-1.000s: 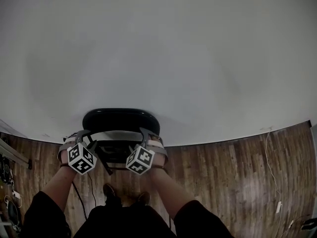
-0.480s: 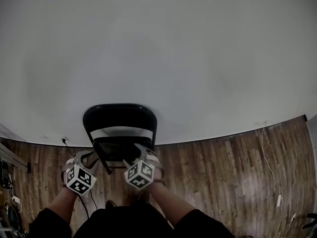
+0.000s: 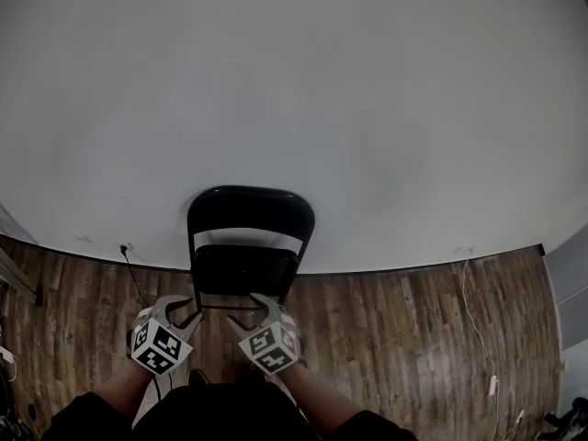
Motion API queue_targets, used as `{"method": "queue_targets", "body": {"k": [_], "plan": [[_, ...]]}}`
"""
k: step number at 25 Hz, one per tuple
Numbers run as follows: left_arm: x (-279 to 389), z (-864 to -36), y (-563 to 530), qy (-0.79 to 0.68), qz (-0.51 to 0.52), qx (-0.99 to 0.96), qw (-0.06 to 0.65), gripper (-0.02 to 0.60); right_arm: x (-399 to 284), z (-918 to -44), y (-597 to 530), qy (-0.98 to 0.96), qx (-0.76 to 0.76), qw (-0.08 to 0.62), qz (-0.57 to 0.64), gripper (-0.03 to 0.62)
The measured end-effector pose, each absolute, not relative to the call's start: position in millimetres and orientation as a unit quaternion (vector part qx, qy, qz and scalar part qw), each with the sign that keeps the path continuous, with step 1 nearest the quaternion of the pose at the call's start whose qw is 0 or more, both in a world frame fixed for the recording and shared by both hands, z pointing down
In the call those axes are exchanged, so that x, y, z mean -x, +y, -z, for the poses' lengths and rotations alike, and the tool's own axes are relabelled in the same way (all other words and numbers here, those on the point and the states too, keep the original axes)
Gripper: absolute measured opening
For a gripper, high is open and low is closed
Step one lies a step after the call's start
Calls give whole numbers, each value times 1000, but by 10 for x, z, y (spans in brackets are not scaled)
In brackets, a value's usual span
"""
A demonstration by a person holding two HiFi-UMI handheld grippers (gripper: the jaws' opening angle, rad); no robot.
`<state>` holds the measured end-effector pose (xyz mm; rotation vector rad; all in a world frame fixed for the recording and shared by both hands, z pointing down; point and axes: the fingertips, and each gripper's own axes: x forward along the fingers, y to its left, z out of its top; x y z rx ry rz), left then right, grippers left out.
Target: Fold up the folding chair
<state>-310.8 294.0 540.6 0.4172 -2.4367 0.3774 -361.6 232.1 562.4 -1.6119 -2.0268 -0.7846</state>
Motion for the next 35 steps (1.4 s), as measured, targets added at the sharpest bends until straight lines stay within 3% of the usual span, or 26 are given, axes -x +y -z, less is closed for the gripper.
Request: {"method": "queue_targets", "body": {"k": [13,26,35], "plan": [[2419,-5113,2611,-937,-88,-236,244,104,2690,-5212,2290,-748,590,222,207,251],[2423,-4516,1981,-945,-54,-254,201,69,2657,-4622,1701,-756,619,195,82,178],[2588,-4297,1491,-951,-20,-262,164,20,2779,-4322,1384,-758,639,131,-9,60]]}}
